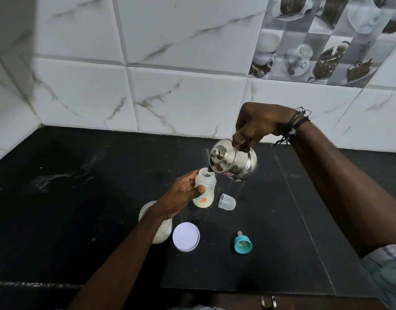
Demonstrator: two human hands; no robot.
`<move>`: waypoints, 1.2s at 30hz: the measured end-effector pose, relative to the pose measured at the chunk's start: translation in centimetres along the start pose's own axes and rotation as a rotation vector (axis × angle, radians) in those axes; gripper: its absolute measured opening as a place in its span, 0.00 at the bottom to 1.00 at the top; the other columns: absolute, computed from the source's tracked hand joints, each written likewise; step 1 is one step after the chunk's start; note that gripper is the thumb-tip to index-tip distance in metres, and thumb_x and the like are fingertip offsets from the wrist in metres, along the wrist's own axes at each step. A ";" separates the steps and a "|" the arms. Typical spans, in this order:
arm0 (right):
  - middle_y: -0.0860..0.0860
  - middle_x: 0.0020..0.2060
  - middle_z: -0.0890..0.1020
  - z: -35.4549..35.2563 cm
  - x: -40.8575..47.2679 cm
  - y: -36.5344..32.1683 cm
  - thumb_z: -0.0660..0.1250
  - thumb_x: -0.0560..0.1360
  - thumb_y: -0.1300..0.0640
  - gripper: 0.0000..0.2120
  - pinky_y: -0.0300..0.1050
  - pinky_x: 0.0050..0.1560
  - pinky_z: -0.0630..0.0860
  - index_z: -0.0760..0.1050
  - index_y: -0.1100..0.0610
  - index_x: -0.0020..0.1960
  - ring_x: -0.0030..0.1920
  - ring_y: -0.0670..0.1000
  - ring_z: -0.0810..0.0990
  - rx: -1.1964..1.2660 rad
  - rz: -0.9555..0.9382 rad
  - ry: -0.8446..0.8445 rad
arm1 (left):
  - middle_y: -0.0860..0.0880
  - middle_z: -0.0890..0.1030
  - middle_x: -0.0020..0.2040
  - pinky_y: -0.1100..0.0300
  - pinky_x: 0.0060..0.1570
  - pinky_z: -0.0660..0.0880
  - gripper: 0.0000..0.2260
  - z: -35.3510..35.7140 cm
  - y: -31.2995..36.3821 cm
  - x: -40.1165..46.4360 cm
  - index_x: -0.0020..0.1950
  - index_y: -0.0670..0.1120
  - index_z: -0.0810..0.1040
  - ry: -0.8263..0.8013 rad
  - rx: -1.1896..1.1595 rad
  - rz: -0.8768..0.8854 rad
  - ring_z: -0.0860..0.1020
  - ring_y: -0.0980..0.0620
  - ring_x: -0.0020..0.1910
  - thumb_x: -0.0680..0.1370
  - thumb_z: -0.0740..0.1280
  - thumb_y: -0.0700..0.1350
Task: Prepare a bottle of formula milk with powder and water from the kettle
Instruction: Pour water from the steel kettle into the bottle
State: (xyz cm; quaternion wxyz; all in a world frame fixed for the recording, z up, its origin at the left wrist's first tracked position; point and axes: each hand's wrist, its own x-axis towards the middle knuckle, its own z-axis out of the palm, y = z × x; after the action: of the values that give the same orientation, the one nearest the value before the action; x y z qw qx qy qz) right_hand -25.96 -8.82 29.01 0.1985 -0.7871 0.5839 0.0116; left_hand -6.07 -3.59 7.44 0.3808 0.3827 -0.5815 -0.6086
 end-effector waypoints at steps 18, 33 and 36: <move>0.49 0.24 0.80 -0.1 0.1 0.2 0.73 0.69 0.56 0.11 0.34 0.25 0.67 0.82 0.61 0.32 0.24 0.46 0.74 0.015 -0.004 -0.007 | 0.62 0.81 0.57 0.69 0.51 0.75 0.32 0.2 0.2 0.2 0.65 0.53 0.71 0.000 0.035 -0.011 0.78 0.61 0.60 0.65 0.73 0.64; 0.50 0.24 0.81 -0.2 0.2 0.4 0.73 0.70 0.57 0.11 0.33 0.25 0.68 0.81 0.58 0.30 0.24 0.46 0.75 0.011 -0.014 -0.014 | 0.60 0.81 0.58 0.68 0.52 0.75 0.34 0.2 -0.1 0.5 0.66 0.50 0.71 -0.007 -0.006 0.005 0.78 0.60 0.60 0.65 0.74 0.63; 0.57 0.32 0.85 -0.1 0.4 0.5 0.73 0.69 0.55 0.10 0.39 0.32 0.73 0.83 0.61 0.33 0.30 0.49 0.78 0.007 -0.009 -0.021 | 0.54 0.80 0.63 0.63 0.56 0.75 0.37 0.0 -0.5 0.7 0.68 0.49 0.71 -0.002 -0.025 0.004 0.77 0.53 0.64 0.64 0.75 0.64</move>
State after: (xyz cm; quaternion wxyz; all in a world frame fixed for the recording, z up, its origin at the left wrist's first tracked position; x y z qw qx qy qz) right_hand -26.35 -9.31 28.82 0.2074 -0.7889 0.5783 0.0167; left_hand -6.41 -4.20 6.91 0.3863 0.3760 -0.5751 -0.6153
